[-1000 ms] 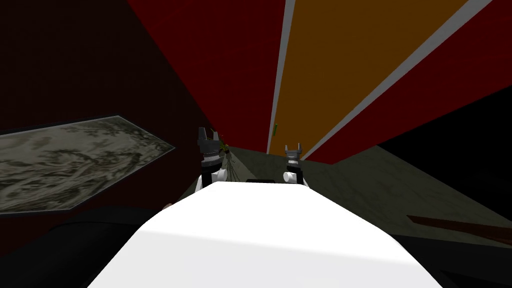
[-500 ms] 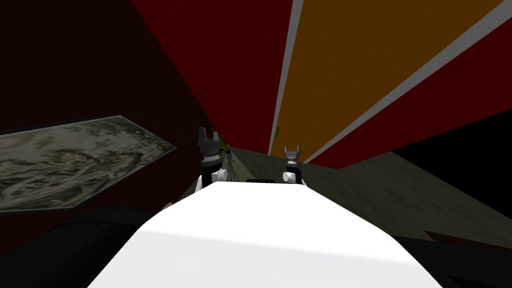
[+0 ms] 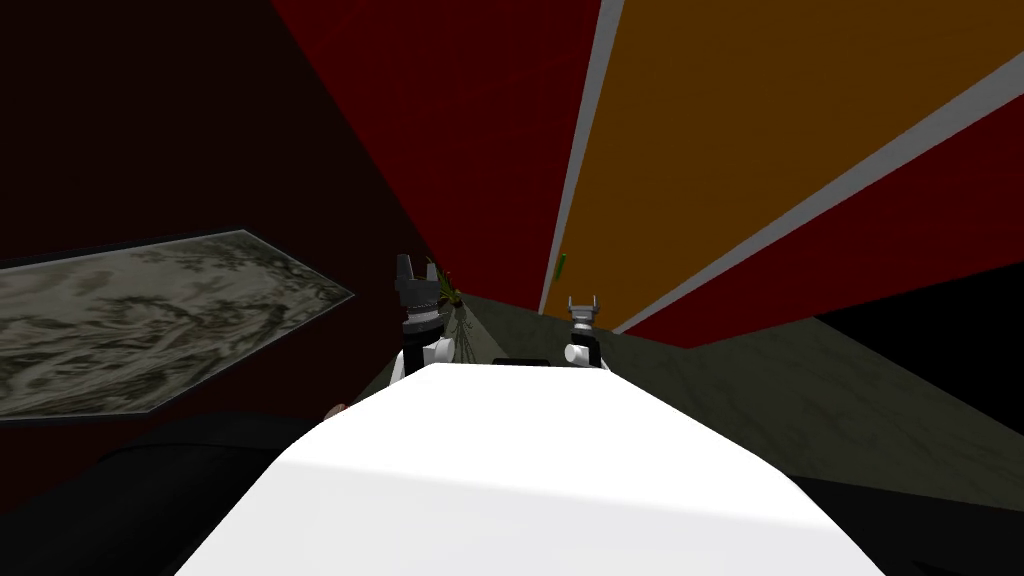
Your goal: Pull the door open
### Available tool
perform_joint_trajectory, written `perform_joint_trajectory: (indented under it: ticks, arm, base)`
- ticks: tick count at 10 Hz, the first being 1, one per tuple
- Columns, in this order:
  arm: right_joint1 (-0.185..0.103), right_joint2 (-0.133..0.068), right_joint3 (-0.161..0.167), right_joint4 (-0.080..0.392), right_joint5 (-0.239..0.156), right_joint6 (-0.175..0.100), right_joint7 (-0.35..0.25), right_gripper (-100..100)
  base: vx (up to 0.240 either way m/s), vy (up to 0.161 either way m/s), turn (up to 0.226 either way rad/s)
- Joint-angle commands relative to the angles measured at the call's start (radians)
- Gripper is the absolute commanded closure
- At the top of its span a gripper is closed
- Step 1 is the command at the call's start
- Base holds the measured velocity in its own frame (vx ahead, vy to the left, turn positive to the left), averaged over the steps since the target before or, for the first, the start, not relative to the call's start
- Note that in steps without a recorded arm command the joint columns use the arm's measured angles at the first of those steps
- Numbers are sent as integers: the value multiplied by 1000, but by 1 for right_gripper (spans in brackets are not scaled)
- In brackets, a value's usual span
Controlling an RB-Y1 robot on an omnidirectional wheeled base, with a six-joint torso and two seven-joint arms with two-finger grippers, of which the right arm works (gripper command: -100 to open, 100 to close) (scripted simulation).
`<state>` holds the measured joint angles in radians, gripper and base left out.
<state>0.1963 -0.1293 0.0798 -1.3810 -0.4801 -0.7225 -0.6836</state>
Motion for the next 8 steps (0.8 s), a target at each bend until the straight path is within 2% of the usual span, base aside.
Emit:
perform_joint_trajectory:
  ticks: [1, 8]
  arm:
    - [-16, -4, 2, 43, -21, -10, -36, -100]
    - [-77, -15, 9, 207, -108, -45, -171, -100]
  base:
    - [107, -5, 71]
    - [103, -9, 66]
